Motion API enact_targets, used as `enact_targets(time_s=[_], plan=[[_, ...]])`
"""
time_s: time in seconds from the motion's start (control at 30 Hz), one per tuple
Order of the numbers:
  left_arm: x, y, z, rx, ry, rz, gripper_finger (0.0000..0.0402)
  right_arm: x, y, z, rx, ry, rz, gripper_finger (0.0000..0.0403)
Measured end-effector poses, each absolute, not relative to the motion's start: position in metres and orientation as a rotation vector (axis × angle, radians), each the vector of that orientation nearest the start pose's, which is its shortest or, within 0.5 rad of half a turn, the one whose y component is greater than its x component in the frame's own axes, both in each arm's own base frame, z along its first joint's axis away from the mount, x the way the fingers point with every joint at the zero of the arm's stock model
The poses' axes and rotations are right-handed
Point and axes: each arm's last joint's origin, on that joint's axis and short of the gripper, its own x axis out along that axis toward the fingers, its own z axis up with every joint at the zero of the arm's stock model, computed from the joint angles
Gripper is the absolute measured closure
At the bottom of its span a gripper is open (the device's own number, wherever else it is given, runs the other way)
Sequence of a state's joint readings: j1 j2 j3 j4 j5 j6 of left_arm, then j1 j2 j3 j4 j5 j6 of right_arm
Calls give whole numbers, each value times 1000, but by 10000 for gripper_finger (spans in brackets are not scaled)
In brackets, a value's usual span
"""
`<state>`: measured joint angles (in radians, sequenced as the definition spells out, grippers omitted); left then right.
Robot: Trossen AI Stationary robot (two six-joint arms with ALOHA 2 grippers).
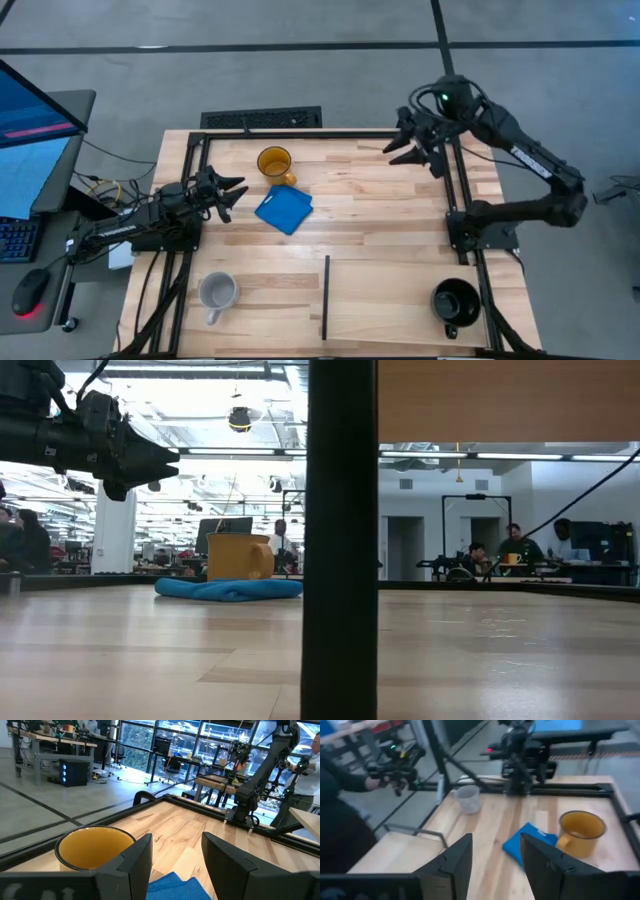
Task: Stack small to large cups/mugs on shelf
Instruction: Put the gray mug on the shelf
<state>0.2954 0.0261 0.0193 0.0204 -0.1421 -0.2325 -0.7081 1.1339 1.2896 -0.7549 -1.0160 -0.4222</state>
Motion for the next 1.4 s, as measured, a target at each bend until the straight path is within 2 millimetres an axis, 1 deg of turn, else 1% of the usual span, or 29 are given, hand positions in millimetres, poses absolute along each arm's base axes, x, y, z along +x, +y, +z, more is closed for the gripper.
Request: enact_targets(time_s=[0.33, 0.43, 0.5, 0.6, 0.8, 0.97, 1.07, 1.17, 1.3, 1.4], plan=[[92, 32, 170, -228, -65, 435, 239, 141, -99, 333, 63, 149, 265, 216], [92, 32, 170, -227, -65, 435, 239, 135, -94, 314, 85, 121, 232, 218], [92, 32, 170, -227, -65, 435, 239, 132, -91, 305, 67, 91, 213, 218], [92, 32, 170, -227, -65, 435, 239, 129, -89, 285, 75, 63, 183, 217], [92, 32, 170, -227, -65, 435, 239, 124, -85, 256, 52, -56, 184, 216], [92, 32, 170, -227, -65, 436, 239, 120, -82, 240, 44, -140, 163, 218], [92, 32, 170, -227, -70, 436, 239, 119, -81, 239, 45, -162, 149, 217], [92, 33, 173, -224, -111, 437, 239, 120, -81, 239, 45, -163, 148, 216], [89, 32, 190, -218, -173, 429, 239, 120, -81, 239, 46, -163, 148, 216], [86, 30, 202, -217, -171, 410, 239, 120, -82, 239, 47, -164, 142, 218]])
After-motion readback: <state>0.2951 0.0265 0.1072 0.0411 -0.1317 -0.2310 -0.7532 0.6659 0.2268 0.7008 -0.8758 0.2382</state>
